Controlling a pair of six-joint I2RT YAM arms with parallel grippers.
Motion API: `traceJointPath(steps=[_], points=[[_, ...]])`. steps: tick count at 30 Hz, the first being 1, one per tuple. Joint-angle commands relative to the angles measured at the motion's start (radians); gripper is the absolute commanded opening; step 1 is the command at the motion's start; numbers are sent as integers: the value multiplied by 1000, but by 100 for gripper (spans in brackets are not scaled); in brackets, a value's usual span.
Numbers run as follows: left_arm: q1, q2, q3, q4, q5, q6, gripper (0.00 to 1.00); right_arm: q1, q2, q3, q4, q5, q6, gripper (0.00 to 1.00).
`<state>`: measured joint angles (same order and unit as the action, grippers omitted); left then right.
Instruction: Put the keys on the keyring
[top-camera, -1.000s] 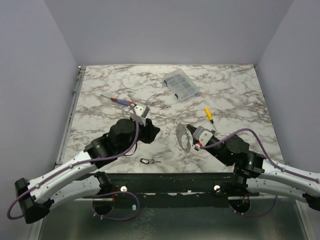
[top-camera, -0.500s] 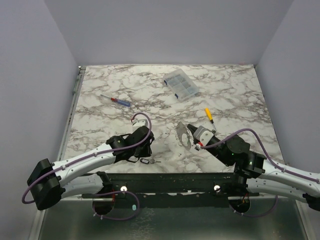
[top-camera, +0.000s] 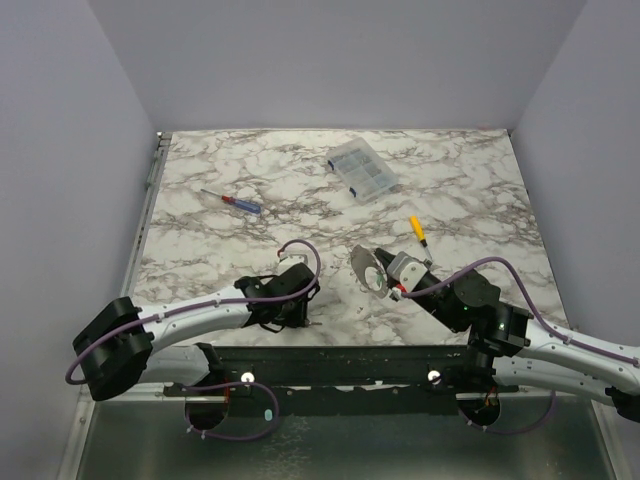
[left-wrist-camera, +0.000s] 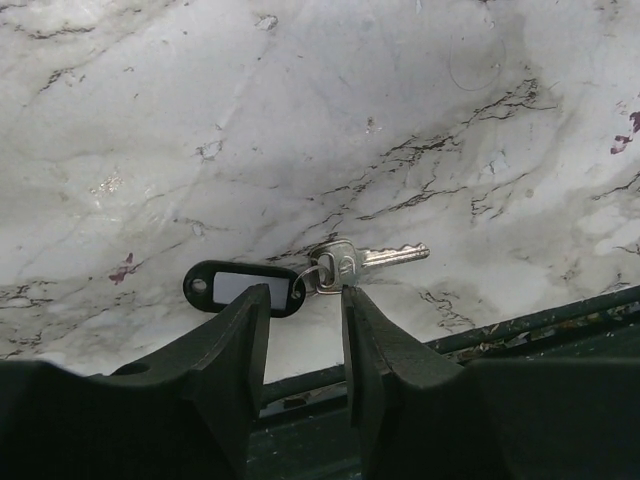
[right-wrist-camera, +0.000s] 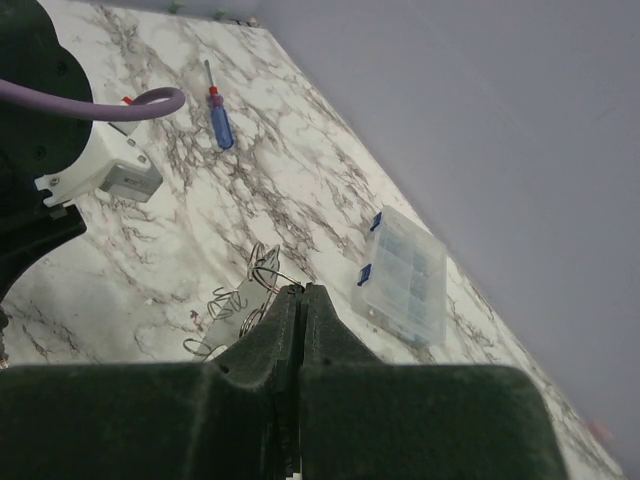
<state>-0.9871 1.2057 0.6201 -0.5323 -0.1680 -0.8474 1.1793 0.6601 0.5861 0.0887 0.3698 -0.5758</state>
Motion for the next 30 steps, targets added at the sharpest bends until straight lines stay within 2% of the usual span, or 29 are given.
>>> traceJointPath(steps=[1, 6, 10, 19, 30], points=[[-15, 32, -4, 66, -6, 51, 40, 5, -12, 32, 40, -10, 11, 1], [-21, 74, -11, 86, -22, 72, 39, 5, -11, 32, 37, -19, 14, 1], [-27, 107, -14, 85, -29, 65, 34, 5, -10, 32, 37, -16, 14, 1], [-41, 104, 3, 86, -62, 61, 1, 5, -8, 29, 37, -6, 13, 1], [-41, 75, 55, 87, -154, 59, 0, 5, -13, 29, 35, -11, 16, 1]])
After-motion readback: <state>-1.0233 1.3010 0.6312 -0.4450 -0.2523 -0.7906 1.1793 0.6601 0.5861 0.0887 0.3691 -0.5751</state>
